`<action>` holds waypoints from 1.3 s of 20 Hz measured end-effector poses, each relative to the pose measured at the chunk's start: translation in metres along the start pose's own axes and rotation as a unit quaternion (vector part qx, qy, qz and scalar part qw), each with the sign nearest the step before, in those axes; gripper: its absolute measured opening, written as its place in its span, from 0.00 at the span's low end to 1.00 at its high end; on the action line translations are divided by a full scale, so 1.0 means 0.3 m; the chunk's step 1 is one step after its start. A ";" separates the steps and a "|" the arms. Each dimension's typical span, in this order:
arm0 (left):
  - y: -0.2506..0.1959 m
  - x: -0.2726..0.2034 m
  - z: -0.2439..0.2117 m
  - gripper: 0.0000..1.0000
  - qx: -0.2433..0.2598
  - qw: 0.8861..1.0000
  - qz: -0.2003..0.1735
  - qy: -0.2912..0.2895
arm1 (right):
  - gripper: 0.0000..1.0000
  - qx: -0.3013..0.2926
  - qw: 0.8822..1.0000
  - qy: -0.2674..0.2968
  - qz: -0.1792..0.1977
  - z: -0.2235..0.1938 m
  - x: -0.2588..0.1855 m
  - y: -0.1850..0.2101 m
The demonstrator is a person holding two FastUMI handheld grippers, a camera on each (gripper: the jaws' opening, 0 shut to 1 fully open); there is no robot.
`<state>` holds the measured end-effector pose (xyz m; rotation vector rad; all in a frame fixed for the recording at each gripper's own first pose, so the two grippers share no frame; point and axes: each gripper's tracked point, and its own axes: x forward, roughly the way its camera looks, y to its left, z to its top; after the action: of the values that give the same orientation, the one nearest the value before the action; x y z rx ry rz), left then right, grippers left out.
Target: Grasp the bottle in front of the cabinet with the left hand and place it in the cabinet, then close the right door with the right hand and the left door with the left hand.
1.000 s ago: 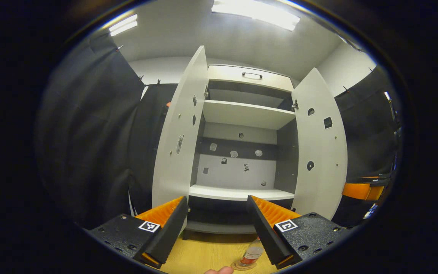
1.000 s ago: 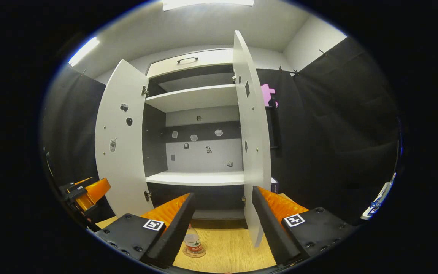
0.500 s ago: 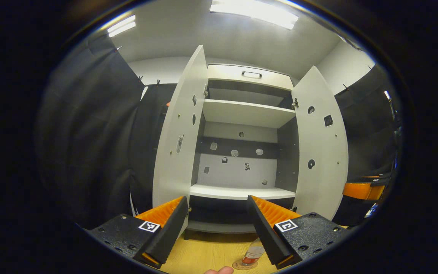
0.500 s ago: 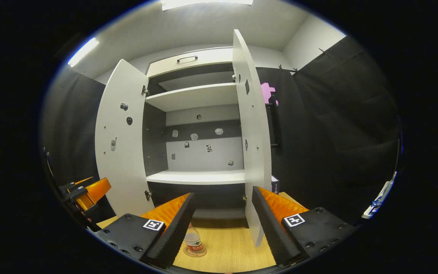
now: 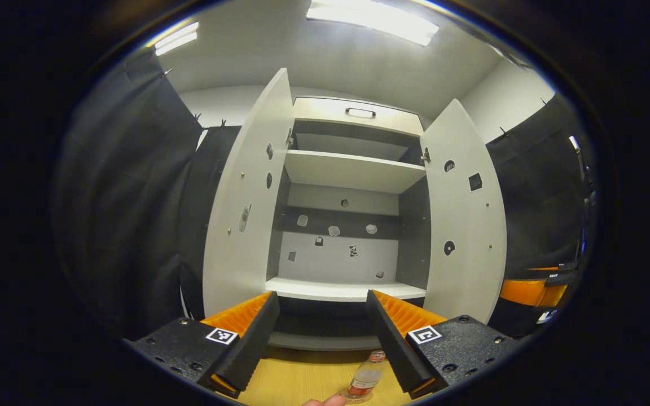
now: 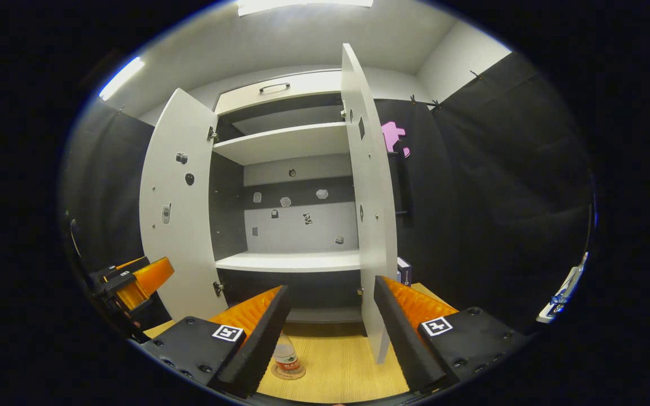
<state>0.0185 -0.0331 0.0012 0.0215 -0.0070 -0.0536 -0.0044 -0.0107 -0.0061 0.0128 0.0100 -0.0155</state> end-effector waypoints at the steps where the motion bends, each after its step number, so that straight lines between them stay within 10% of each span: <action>1: -0.033 0.022 -0.004 0.94 -0.004 1.000 -0.011 -0.001 | 0.98 -0.002 1.000 -0.001 -0.004 -0.001 -0.005 -0.007; 11: -0.390 0.180 -0.302 0.92 -0.062 0.984 -0.150 0.067 | 0.98 -0.014 0.998 0.005 -0.058 0.006 -0.067 -0.139; 26: -0.341 0.221 -0.965 0.95 -0.017 0.982 -0.094 0.164 | 0.98 -0.033 0.998 0.026 -0.057 -0.021 -0.051 -0.135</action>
<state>0.0815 -0.1325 -0.2901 -0.0030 0.3269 -0.2396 -0.0203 -0.0510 -0.0129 -0.0529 0.0634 -0.1280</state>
